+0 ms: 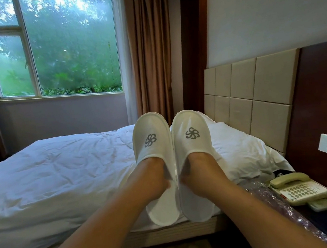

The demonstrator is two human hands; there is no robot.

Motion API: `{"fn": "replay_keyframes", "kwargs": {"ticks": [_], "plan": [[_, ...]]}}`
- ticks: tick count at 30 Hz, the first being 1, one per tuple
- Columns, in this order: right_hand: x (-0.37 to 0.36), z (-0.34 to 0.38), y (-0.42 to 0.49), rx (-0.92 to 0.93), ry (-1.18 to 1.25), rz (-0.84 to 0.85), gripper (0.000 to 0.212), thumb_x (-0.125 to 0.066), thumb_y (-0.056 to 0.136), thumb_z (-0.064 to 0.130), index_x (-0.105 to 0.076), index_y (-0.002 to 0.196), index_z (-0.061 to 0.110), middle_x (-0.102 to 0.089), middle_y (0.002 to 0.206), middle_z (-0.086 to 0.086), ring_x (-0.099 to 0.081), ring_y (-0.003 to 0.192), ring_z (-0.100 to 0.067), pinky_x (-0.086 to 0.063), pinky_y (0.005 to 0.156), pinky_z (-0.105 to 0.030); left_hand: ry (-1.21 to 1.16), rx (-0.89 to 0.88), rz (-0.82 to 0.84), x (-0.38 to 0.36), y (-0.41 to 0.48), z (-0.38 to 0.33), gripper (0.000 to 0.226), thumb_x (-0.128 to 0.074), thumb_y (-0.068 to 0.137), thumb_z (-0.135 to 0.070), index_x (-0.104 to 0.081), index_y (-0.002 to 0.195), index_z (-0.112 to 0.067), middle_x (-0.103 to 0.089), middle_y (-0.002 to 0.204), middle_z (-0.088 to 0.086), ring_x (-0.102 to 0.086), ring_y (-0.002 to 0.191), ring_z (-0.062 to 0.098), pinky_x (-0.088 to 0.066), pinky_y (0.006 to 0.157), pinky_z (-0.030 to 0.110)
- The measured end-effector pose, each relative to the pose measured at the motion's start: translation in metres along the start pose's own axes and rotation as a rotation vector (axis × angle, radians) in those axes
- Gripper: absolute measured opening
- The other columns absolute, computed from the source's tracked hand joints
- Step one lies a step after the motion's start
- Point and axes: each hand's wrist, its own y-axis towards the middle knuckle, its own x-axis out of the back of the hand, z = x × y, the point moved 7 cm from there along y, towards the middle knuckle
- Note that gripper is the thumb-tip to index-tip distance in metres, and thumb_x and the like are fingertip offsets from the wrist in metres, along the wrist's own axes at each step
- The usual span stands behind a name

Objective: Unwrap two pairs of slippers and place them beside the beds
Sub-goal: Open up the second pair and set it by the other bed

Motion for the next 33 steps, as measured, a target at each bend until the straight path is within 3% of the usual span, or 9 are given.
{"fn": "replay_keyframes", "kwargs": {"ticks": [7,11,13,15,17,20,24,28,33], "plan": [[-0.002,0.011,-0.004,0.192,-0.019,-0.012,0.036,-0.065,0.087,0.029,-0.051,0.119,0.022,-0.054,0.120,-0.004,-0.053,0.115,-0.026,-0.046,0.099,-0.036,0.073,0.046,0.114,-0.004,0.003,-0.003,0.037,-0.064,0.094,-0.029,-0.055,0.127,-0.014,-0.060,0.124,0.006,-0.058,0.113,0.025,-0.046,0.101,0.035],[0.005,0.025,-0.016,0.398,0.174,-0.076,0.058,-0.066,0.060,0.047,-0.053,0.113,0.029,-0.053,0.092,0.017,-0.056,0.093,-0.010,-0.044,0.073,-0.015,0.045,-0.095,-0.054,0.007,-0.005,-0.011,0.010,-0.061,0.090,-0.017,-0.053,0.093,-0.011,-0.057,0.088,0.004,-0.055,0.080,0.021,-0.045,0.072,0.027],[0.005,0.024,-0.016,0.413,0.179,-0.136,0.063,-0.060,0.058,0.053,-0.053,0.115,0.025,-0.057,0.094,0.014,-0.057,0.093,-0.011,-0.043,0.073,-0.016,0.049,-0.114,-0.077,0.010,-0.006,-0.013,0.008,-0.059,0.089,-0.014,-0.051,0.090,-0.012,-0.049,0.076,0.000,-0.051,0.076,0.021,-0.041,0.068,0.027],[0.005,0.021,-0.015,0.409,0.150,-0.206,0.068,-0.059,0.063,0.056,-0.054,0.120,0.019,-0.060,0.098,0.005,-0.057,0.091,-0.015,-0.044,0.074,-0.021,0.143,-0.094,0.058,0.002,0.000,-0.016,0.006,-0.055,0.094,-0.015,-0.056,0.094,-0.009,-0.041,0.071,-0.002,-0.048,0.075,0.020,-0.039,0.072,0.025],[0.004,0.018,-0.013,0.399,0.099,-0.263,0.069,-0.058,0.066,0.057,-0.054,0.120,0.015,-0.063,0.100,-0.002,-0.060,0.092,-0.021,-0.047,0.075,-0.027,0.205,-0.079,0.188,-0.007,-0.001,-0.017,0.011,-0.051,0.097,-0.015,-0.056,0.090,-0.008,-0.043,0.074,0.001,-0.048,0.073,0.020,-0.039,0.078,0.025],[0.003,0.017,-0.015,0.368,0.034,-0.370,0.068,-0.051,0.070,0.057,-0.058,0.120,0.011,-0.066,0.100,-0.007,-0.062,0.092,-0.025,-0.050,0.077,-0.031,0.071,-0.185,0.089,-0.005,-0.001,-0.018,0.008,-0.054,0.090,-0.009,-0.060,0.094,-0.010,-0.060,0.087,0.007,-0.057,0.076,0.021,-0.051,0.074,0.029],[-0.002,0.018,-0.022,0.315,0.120,-0.481,0.048,-0.049,0.076,0.042,-0.063,0.112,0.016,-0.066,0.091,0.000,-0.063,0.083,-0.021,-0.042,0.071,-0.024,-0.081,-0.312,0.053,-0.007,-0.014,-0.019,0.015,-0.054,0.079,-0.006,-0.057,0.088,-0.017,-0.059,0.083,0.001,-0.057,0.074,0.017,-0.052,0.068,0.030],[-0.008,0.019,-0.022,0.291,0.203,-0.536,0.044,-0.052,0.081,0.035,-0.062,0.120,0.017,-0.066,0.102,0.001,-0.061,0.095,-0.019,-0.037,0.085,-0.021,-0.132,-0.355,0.080,-0.012,-0.021,-0.013,0.021,-0.056,0.077,-0.013,-0.051,0.095,-0.023,-0.059,0.098,-0.003,-0.056,0.090,0.017,-0.050,0.078,0.029],[-0.013,0.019,-0.015,0.228,0.107,-0.461,0.033,-0.047,0.076,0.031,-0.068,0.096,0.016,-0.068,0.083,-0.001,-0.064,0.078,-0.028,-0.048,0.074,-0.033,-0.398,-0.374,0.205,-0.001,-0.032,-0.004,0.037,-0.060,0.074,-0.024,-0.069,0.109,-0.035,-0.071,0.101,-0.011,-0.065,0.097,0.011,-0.055,0.087,0.029]]}}
